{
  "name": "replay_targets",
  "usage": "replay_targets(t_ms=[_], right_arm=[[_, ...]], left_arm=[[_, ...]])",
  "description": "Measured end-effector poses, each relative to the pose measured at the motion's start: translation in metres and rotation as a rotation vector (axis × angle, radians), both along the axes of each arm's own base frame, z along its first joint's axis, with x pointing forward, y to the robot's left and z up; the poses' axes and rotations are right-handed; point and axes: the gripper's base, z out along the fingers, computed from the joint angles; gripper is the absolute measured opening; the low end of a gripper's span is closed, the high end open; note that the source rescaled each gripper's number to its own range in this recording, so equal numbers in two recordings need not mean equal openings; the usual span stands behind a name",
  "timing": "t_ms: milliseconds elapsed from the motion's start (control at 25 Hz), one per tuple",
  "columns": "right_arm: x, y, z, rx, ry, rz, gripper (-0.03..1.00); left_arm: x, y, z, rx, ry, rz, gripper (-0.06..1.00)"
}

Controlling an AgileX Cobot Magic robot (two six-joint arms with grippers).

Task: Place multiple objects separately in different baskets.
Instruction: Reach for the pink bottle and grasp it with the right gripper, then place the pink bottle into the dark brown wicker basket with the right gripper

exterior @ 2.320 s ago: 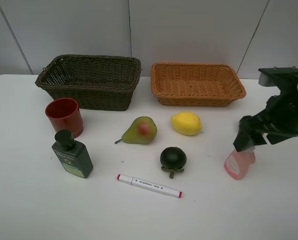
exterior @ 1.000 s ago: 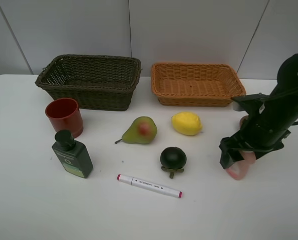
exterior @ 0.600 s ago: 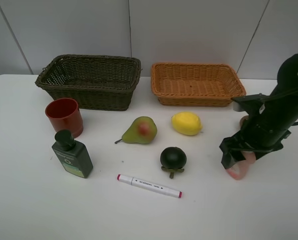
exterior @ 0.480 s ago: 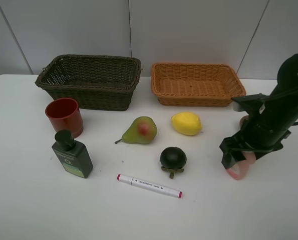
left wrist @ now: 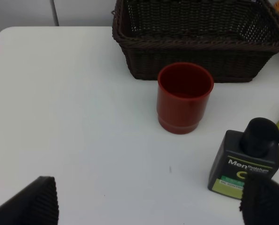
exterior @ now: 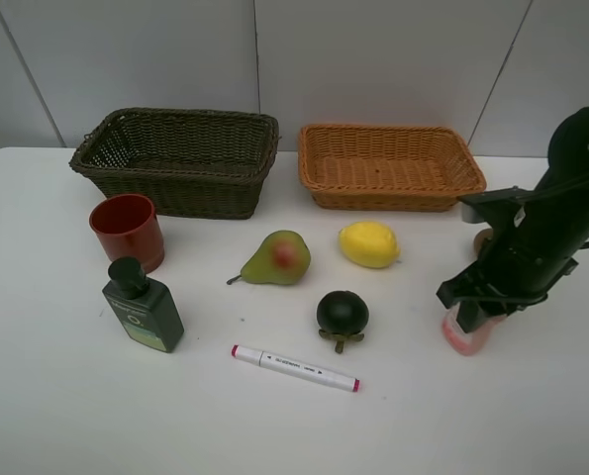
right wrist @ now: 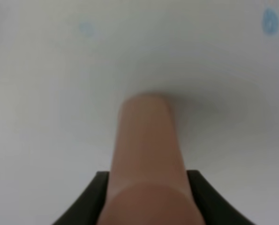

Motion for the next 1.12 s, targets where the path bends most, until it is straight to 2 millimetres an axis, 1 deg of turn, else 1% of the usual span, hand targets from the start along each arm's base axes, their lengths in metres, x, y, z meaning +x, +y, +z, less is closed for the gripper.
replay_targets(t_ms=[400,520,640,800,1120], right_arm=[[0.001,0.0,0.0,0.0,-0.008,0.001,0.23],[0.001,0.0,0.006,0.005,-0.024,0.001,0.23],[0.003,0.001,0.021,0.009,-0.043,0.003,0.23],[0.006,0.002,0.047,0.006,-0.027,0.005,0.23],[0.021,0.005,0.107,0.011,-0.04,0.009,0.23]], left_arm=[[0.0,0.0,0.0,0.0,0.0,0.0,1.0],[0.0,0.0,0.0,0.0,0.0,0.0,1.0],[0.0,0.0,0.0,0.0,0.0,0.0,1.0],[0.0,0.0,0.0,0.0,0.0,0.0,1.0],[0.0,0.0,0.0,0.0,0.0,0.0,1.0]])
